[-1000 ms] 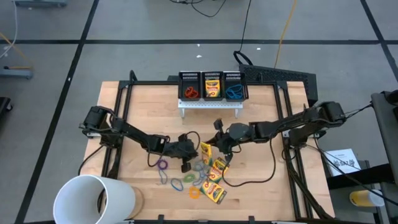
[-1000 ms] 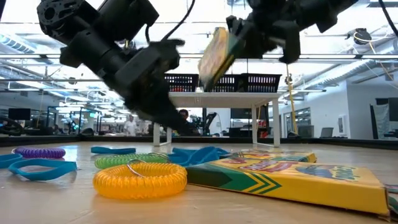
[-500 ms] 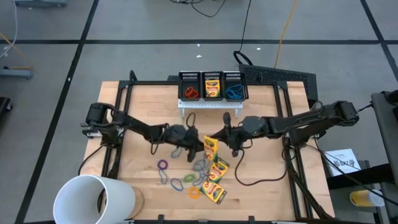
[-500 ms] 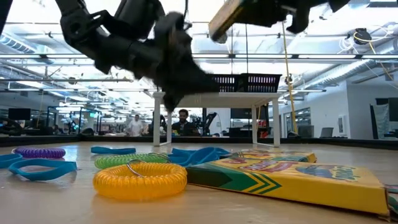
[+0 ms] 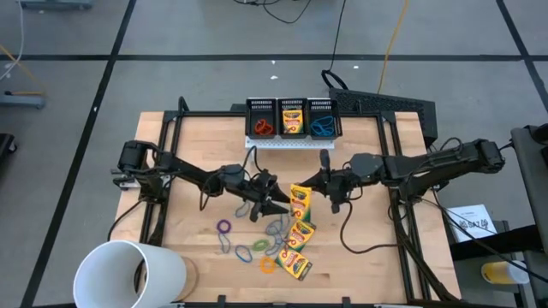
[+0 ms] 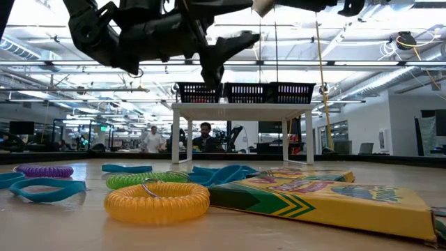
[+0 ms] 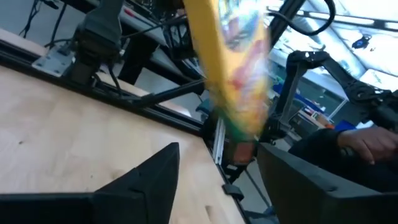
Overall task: Pick & Place Office Desk Supplies
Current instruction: Put the crayon box into the middle black bin on the shelf
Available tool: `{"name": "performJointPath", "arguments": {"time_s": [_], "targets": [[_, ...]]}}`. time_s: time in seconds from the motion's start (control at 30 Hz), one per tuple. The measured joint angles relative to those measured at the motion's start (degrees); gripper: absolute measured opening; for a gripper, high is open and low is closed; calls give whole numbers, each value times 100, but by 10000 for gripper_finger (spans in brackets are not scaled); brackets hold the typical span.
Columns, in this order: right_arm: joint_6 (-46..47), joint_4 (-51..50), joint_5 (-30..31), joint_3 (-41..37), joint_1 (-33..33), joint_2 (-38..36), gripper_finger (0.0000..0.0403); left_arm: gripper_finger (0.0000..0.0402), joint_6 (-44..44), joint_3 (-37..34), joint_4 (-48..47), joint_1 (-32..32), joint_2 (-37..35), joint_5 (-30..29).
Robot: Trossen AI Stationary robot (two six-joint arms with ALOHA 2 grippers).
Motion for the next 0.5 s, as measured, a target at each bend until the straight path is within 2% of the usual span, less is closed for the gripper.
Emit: {"name": "performJointPath", "arguments": {"time_s": [0.3, 0.5], "targets": [[-213, 71, -146, 0, -4, 4, 0, 218, -186, 159, -53, -30, -2, 123], [-405, 301, -143, 0, -54, 4, 0, 208, 180, 585, -532, -127, -2, 264]]}}
